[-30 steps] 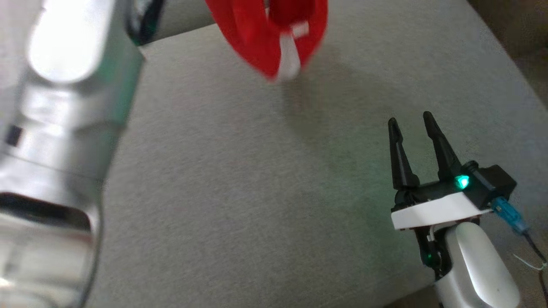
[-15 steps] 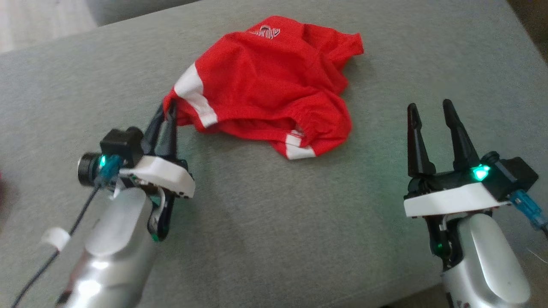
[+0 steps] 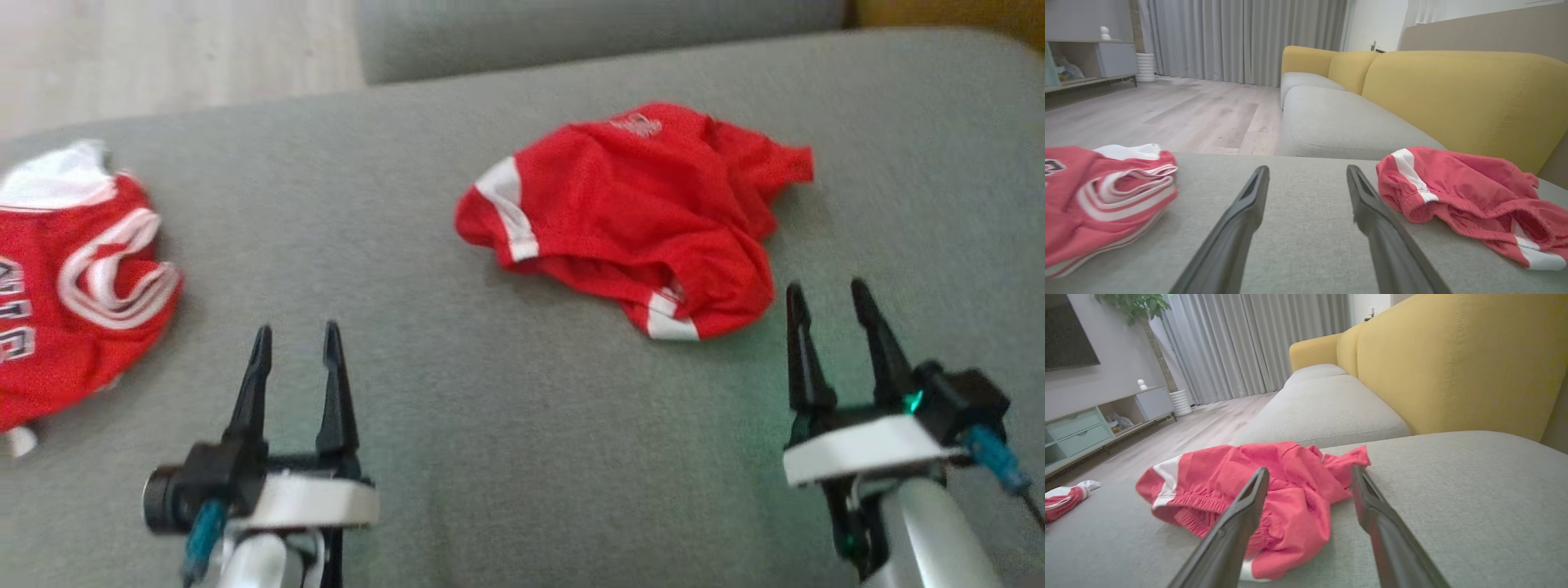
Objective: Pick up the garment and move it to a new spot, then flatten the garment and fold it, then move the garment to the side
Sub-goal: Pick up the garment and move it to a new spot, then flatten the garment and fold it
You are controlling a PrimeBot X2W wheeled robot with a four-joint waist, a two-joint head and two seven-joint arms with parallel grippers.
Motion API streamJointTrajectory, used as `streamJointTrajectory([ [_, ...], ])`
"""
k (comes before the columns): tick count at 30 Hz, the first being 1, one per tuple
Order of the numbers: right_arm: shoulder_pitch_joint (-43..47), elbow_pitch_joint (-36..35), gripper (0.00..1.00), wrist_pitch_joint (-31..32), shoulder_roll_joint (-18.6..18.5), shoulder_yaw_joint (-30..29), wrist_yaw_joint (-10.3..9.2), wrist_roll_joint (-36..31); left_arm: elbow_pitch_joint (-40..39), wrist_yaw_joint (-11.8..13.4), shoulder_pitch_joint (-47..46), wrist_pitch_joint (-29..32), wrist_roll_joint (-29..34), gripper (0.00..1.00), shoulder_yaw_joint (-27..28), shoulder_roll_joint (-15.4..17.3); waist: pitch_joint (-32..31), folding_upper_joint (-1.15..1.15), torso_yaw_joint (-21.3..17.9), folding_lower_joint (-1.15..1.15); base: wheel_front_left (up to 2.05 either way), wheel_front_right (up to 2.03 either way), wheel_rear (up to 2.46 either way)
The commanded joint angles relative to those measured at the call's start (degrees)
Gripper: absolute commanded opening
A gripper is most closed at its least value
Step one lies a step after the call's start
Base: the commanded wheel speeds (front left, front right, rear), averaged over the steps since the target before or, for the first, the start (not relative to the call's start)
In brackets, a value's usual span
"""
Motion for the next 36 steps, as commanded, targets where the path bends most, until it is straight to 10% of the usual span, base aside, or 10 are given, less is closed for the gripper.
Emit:
streamJointTrajectory([
  [1, 1.2, -1.3, 1.0, -0.3, 0.1, 1.1, -0.04, -0.8, -3.9, -0.3, 1.3, -0.4, 1.8, 1.0, 3.0, -0.4, -5.2, 0.0, 4.2, 0.01, 0.0, 0.0, 0.0],
  [36, 9.6, 0.6, 1.0, -0.3, 0.1, 1.2, -0.04, -1.2, -7.6, 0.2, 14.9, -0.5, 8.8, 1.0, 2.5, -0.8, -12.6, 0.0, 5.7, 0.01, 0.0, 0.0, 0.0],
])
